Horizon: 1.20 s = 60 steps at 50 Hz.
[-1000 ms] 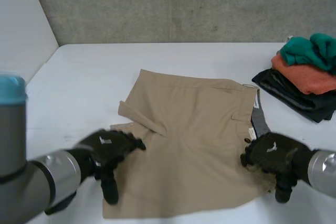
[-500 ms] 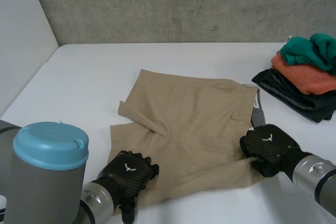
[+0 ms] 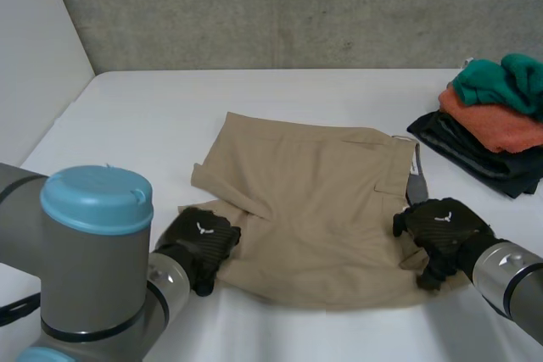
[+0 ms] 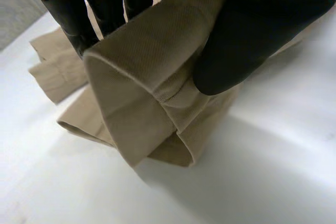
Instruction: Fold the laundry.
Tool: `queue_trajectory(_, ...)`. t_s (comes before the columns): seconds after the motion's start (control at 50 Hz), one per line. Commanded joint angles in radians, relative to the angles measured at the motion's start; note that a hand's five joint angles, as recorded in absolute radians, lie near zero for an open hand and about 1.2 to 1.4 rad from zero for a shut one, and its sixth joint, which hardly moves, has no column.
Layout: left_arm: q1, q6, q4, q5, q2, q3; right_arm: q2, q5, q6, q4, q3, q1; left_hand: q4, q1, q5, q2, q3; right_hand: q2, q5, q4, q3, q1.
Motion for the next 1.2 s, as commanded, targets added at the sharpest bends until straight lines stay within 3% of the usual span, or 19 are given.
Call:
queue_trajectory(0.02,0.06,0.001,0.0,0.013,-0.009,0.035,-0.003,-0.076,-0.186,0.119,-0.004,-0.051,0.205,0.261,0.213,0.205,0.214,0.013,0.03,0.008,0.01,0.007)
queue_trajectory(0.18,0.096,-0.005,-0.017,0.035,-0.044,0.07,0.002,-0.101,-0.235,0.13,0.014,-0.063,0.205,0.261,0.213,0.205,0.214,0.056,0.074,0.051,0.054,0.051)
queue_trajectory(0.28,0.097,-0.016,-0.035,0.052,-0.036,0.069,-0.003,-0.093,-0.238,0.087,0.036,-0.076,0.205,0.261,0.213,0.205,0.214,0.857,0.875,0.852,0.855,0.852)
queue_trajectory(0.42,0.06,-0.01,-0.172,0.159,0.005,0.014,-0.075,-0.094,-0.267,0.11,0.085,-0.1,0.205,0.261,0.213,0.205,0.214,0.859,0.876,0.853,0.856,0.853)
queue_trajectory(0.52,0.024,0.056,-0.392,0.225,0.059,-0.045,-0.121,-0.101,-0.437,0.279,0.117,-0.154,0.205,0.261,0.213,0.205,0.214,0.859,0.876,0.853,0.856,0.853)
queue_trajectory(0.6,0.027,0.11,-0.48,0.236,0.056,-0.048,-0.072,-0.114,-0.601,0.451,0.09,-0.242,0.205,0.261,0.213,0.205,0.214,0.859,0.876,0.853,0.856,0.853)
queue_trajectory(0.66,0.046,0.149,-0.448,0.216,0.03,-0.002,-0.038,-0.142,-0.632,0.467,0.045,-0.252,0.205,0.261,0.213,0.205,0.214,0.859,0.876,0.853,0.856,0.853)
queue_trajectory(0.8,0.108,0.205,-0.301,0.104,-0.087,0.222,0.045,-0.091,-0.384,0.369,-0.147,-0.162,0.205,0.261,0.213,0.205,0.214,0.859,0.876,0.853,0.856,0.853)
queue_trajectory(0.86,0.117,0.2,-0.236,0.056,-0.14,0.364,0.065,-0.058,-0.243,0.266,-0.229,-0.128,0.205,0.261,0.213,0.205,0.214,0.859,0.876,0.853,0.856,0.853)
queue_trajectory(0.98,0.146,0.176,-0.095,0.041,-0.298,0.646,0.141,-0.001,0.001,-0.005,-0.349,-0.05,0.205,0.261,0.213,0.205,0.214,0.859,0.876,0.853,0.856,0.853)
queue_trajectory(1.14,0.145,0.168,-0.072,0.013,-0.562,0.978,0.362,0.177,0.03,-0.284,-0.504,0.039,0.205,0.261,0.213,0.205,0.214,0.859,0.876,0.853,0.856,0.853)
queue_trajectory(1.16,0.145,0.167,-0.078,0.01,-0.582,1.004,0.388,0.195,0.018,-0.303,-0.521,0.047,0.17,0.226,0.178,0.17,0.18,0.768,0.786,0.763,0.766,0.762)
queue_trajectory(1.2,0.143,0.165,-0.087,0.006,-0.613,1.047,0.433,0.234,-0.013,-0.327,-0.555,0.061,-0.189,-0.133,-0.181,-0.189,-0.179,0.133,0.151,0.128,0.131,0.128)
